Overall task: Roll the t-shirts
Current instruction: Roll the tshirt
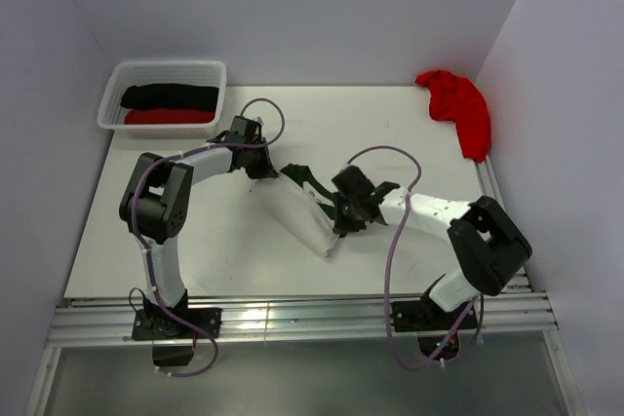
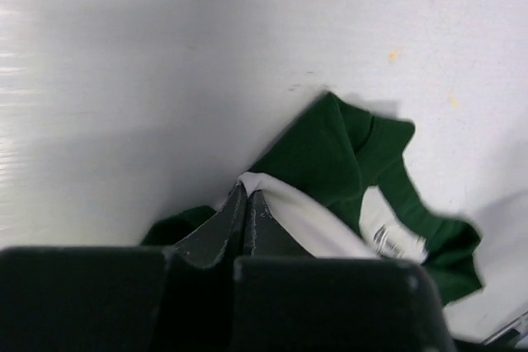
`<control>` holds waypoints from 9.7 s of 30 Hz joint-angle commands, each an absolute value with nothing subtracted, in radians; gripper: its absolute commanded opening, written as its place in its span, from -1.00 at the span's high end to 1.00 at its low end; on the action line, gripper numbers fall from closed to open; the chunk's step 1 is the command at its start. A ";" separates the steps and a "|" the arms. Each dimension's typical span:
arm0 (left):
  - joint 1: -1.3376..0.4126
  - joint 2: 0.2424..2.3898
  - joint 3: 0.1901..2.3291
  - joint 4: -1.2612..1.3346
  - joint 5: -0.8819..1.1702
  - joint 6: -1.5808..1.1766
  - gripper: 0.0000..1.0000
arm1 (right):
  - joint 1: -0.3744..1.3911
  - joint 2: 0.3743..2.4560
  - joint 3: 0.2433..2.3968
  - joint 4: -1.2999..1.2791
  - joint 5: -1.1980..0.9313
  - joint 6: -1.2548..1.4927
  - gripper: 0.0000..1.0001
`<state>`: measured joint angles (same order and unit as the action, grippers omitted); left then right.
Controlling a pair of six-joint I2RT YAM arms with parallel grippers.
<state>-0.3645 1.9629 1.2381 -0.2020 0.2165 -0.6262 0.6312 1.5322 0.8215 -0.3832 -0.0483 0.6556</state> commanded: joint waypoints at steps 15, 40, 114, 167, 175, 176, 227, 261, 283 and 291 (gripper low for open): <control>-0.468 1.947 1.423 -0.270 0.135 -0.555 0.19 | 0.798 1.200 0.652 -0.466 -0.002 0.782 0.02; -0.334 1.356 0.774 -0.108 0.276 -0.807 -0.95 | 0.833 1.127 0.920 -0.499 0.081 0.490 -1.00; -0.374 1.539 0.827 0.023 0.411 -1.052 0.96 | 1.230 2.039 1.345 -0.499 1.005 0.459 -1.00; -0.428 1.442 0.623 0.282 0.390 -0.951 -0.89 | 0.526 1.923 0.670 0.523 -0.930 0.673 1.00; -0.486 1.606 0.699 0.315 0.316 -0.945 -0.88 | 0.503 1.970 0.678 0.491 -0.942 0.649 1.00; -0.494 1.621 0.709 0.313 0.302 -0.943 -0.88 | 0.505 1.970 0.681 0.477 -0.942 0.643 1.00; -0.558 1.766 0.724 0.422 0.086 -0.946 0.03 | 0.692 1.177 0.580 -0.219 -0.197 0.408 -0.49; -0.557 1.724 0.776 0.295 0.049 -0.838 0.02 | 0.859 1.108 0.422 -0.268 -0.096 0.760 -0.41; -0.558 1.686 0.804 0.224 0.172 -0.880 0.00 | 1.330 1.705 1.244 -0.742 0.807 0.551 -0.93; -0.558 1.655 0.834 0.155 0.219 -0.893 -0.01 | 1.355 1.901 1.335 -0.752 0.922 0.517 -0.97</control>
<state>-0.5575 1.7073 0.7963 0.1986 0.1780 -0.8867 1.3548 1.8938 1.2812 -0.7185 0.7959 0.5343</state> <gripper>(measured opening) 0.503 0.983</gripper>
